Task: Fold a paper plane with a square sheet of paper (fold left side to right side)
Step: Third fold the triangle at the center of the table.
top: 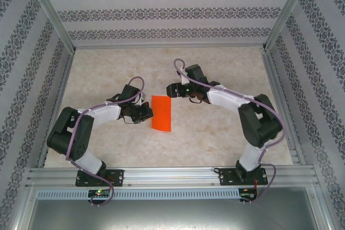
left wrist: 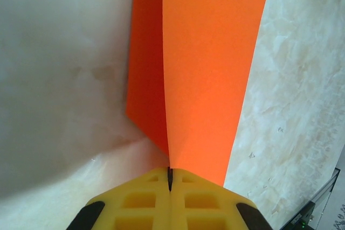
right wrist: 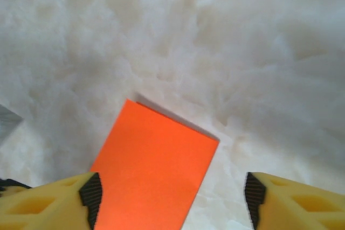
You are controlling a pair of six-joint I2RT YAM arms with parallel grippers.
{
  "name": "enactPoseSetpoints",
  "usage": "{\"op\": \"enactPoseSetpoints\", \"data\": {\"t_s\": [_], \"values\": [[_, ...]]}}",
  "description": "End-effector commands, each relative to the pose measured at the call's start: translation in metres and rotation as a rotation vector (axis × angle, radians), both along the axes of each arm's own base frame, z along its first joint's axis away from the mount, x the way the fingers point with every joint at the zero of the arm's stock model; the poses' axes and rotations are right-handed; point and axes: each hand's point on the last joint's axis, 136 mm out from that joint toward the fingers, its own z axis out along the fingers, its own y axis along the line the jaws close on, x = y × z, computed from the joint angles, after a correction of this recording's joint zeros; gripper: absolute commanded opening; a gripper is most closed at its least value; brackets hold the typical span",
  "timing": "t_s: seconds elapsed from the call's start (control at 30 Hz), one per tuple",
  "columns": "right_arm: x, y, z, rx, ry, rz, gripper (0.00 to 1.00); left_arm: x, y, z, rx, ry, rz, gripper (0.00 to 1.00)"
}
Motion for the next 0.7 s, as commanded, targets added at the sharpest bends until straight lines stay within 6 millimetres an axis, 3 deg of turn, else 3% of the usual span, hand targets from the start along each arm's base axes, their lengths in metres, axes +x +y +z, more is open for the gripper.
{"op": "enactPoseSetpoints", "data": {"t_s": [0.0, 0.13, 0.33, 0.67], "values": [[-0.012, -0.011, 0.023, -0.020, -0.121, 0.009, 0.80, -0.002, -0.002, 0.009, -0.006, -0.015, 0.011, 0.00], [-0.043, -0.022, 0.036, -0.061, -0.205, 0.020, 0.96, -0.002, -0.002, 0.013, -0.008, -0.018, 0.021, 0.00], [-0.090, -0.033, 0.040, -0.167, -0.307, 0.064, 0.98, -0.003, -0.005, 0.018, -0.020, -0.019, 0.030, 0.00], [-0.165, 0.013, 0.008, -0.414, -0.555, 0.339, 0.98, -0.004, -0.014, 0.024, -0.058, -0.005, 0.038, 0.00]]}}
